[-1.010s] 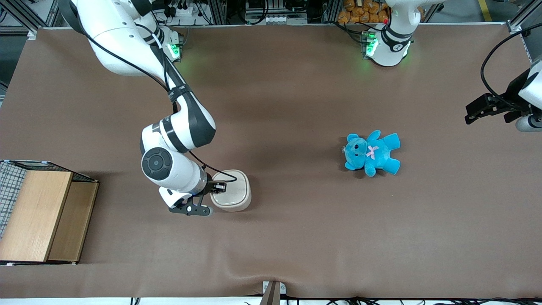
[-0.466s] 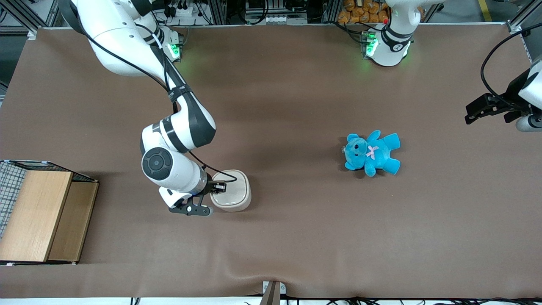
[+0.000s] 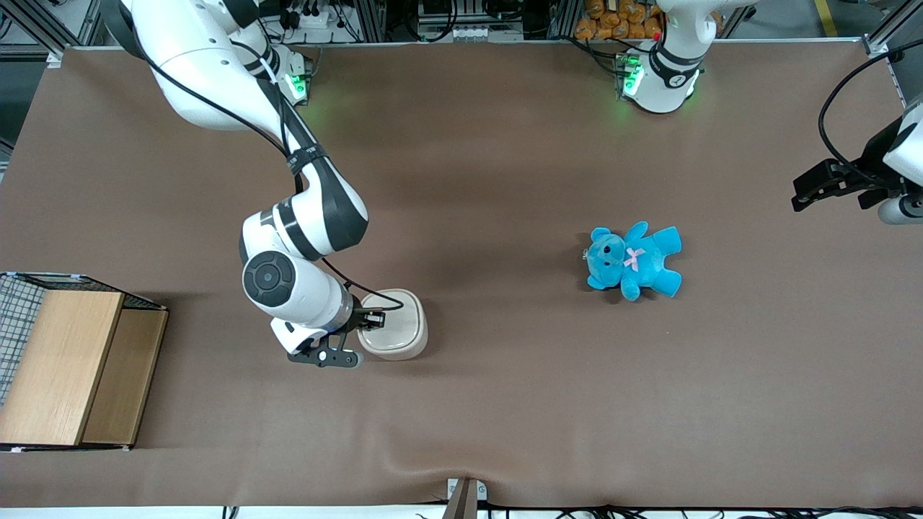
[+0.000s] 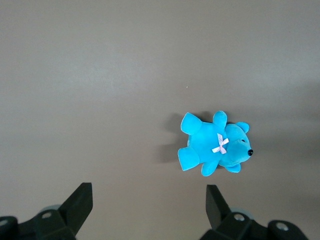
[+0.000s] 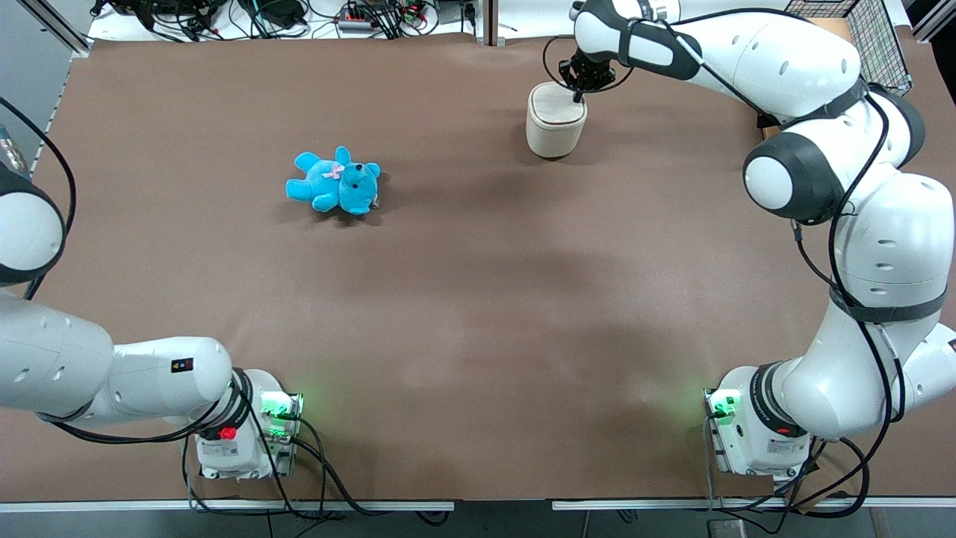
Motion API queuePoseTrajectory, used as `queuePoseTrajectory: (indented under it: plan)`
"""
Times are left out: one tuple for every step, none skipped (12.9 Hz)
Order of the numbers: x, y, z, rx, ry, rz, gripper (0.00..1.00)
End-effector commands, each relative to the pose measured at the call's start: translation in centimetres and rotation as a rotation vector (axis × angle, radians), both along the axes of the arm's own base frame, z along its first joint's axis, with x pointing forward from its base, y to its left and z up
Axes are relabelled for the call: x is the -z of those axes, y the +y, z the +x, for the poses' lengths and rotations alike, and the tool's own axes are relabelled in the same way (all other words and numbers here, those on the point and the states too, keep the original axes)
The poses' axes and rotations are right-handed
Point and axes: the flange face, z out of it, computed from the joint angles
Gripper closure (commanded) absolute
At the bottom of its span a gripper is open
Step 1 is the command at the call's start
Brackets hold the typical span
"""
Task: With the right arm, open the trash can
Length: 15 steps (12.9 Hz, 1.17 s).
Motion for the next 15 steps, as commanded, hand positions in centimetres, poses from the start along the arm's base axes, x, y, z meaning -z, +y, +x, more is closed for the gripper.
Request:
queuePoseTrajectory:
  plan:
    - [0.8, 0.3, 0.2, 0.025, 0.007, -0.005, 1.0]
    - [0.8, 0.2, 0.2, 0.05, 0.017, -0.004, 1.0]
    - [0.5, 0.4, 0.2, 0.058, 0.021, -0.004, 1.0]
    - [0.0, 0.6, 0.1, 0.063, 0.024, 0.0, 1.0]
    - [-0.4, 0.8, 0.1, 0.075, 0.031, 0.004, 1.0]
    - [-0.8, 0.9, 0.1, 0.078, 0.038, 0.011, 1.0]
    - [-1.4, 1.0, 0.2, 0.087, 0.042, 0.027, 1.0]
    - [-1.6, 1.3, 0.1, 0.101, 0.046, 0.039, 1.0]
    - [-1.8, 1.6, 0.0, 0.109, 0.049, 0.042, 1.0]
    - [-2.3, 1.7, 0.1, 0.108, 0.048, 0.043, 1.0]
    - [-2.8, 2.3, -0.1, 0.107, 0.048, 0.045, 1.0]
    - [-3.3, 2.6, -0.1, 0.126, 0.051, 0.048, 1.0]
    - [-3.9, 3.0, -0.2, 0.142, 0.052, 0.059, 1.0]
    - [-4.3, 3.9, -0.6, 0.141, 0.06, 0.068, 1.0]
    - [-4.6, 4.5, -1.0, 0.143, 0.073, 0.071, 1.0]
